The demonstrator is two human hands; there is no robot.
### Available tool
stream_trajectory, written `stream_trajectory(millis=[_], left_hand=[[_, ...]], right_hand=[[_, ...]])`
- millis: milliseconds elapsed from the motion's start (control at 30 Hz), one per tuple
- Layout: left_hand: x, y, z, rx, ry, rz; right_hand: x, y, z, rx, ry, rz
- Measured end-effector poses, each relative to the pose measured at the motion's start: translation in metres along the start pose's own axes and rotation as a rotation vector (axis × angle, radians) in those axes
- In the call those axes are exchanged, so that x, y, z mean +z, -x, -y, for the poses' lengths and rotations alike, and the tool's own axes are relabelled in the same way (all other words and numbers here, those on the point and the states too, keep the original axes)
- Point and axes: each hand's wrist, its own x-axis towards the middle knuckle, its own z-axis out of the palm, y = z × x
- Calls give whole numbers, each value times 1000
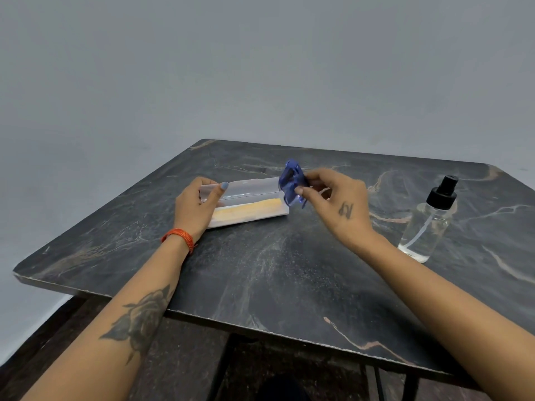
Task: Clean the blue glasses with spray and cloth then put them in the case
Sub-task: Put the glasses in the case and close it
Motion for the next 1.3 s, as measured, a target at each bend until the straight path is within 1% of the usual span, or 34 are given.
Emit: stream_trajectory(millis=[67,233,300,433,533,733,933,1000,1133,1300], left_hand=[[0,0,0,-5,1,5],[1,0,-1,-27,1,-1],[2,0,-1,-27,1,-2],[2,0,-1,-22,14,1],[3,-1,-1,-30,14,-2],[4,-5,4,-44,19,-5],[5,-8,8,-37,22,1],[6,-8,7,-39,17,0],[6,-8,6,-35,14,-6],[6,-7,6,-22,-5,-2]], right_hand=[[6,-6,4,136,-233,-13],[28,-18,9,399,-693,42],[37,-20,12,460,-775,43],[56,-23,14,515,-812,19],[67,-24,15,520,-793,1],[82,-28,10,504,-663,-37],[85,-25,2,315,-532,-39],[84,-26,-2,260,-436,-39],[81,-26,-8,99,-234,57],[75,-26,-12,19,-24,235]])
